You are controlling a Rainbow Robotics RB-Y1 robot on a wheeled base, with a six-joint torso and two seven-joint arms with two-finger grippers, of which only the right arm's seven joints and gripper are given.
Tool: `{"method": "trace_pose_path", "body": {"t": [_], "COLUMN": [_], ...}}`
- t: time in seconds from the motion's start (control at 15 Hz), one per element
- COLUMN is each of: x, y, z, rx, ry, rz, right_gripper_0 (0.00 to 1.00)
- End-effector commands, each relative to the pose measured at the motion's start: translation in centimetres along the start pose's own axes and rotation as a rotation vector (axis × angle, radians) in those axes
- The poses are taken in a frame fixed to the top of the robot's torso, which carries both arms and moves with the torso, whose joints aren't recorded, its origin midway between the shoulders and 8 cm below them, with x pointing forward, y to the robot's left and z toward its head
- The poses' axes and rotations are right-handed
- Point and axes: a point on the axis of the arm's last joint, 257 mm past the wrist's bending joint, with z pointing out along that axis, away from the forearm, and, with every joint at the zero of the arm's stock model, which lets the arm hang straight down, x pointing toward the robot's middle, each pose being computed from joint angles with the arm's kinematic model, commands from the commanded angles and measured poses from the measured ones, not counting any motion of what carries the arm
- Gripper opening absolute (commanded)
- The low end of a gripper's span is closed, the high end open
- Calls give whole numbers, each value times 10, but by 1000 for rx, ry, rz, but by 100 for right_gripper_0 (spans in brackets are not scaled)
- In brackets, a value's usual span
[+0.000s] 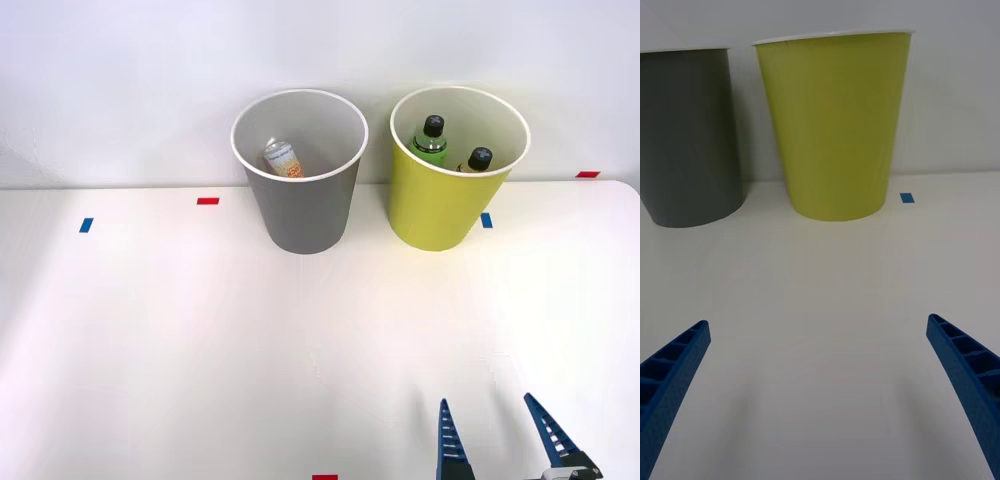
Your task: Put cans in the gray bin, plastic bottles in the light green bin
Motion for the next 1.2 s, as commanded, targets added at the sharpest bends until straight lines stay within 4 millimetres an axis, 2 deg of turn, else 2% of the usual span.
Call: {"method": "trace_pose_path", "body": {"t": [0.07,1.2], "x": [0,0], "y": [0,0], "z": [0,0], "rx": [0,0], "ry": [0,0], "rz": [0,0], "right_gripper_0": [100,100]}}
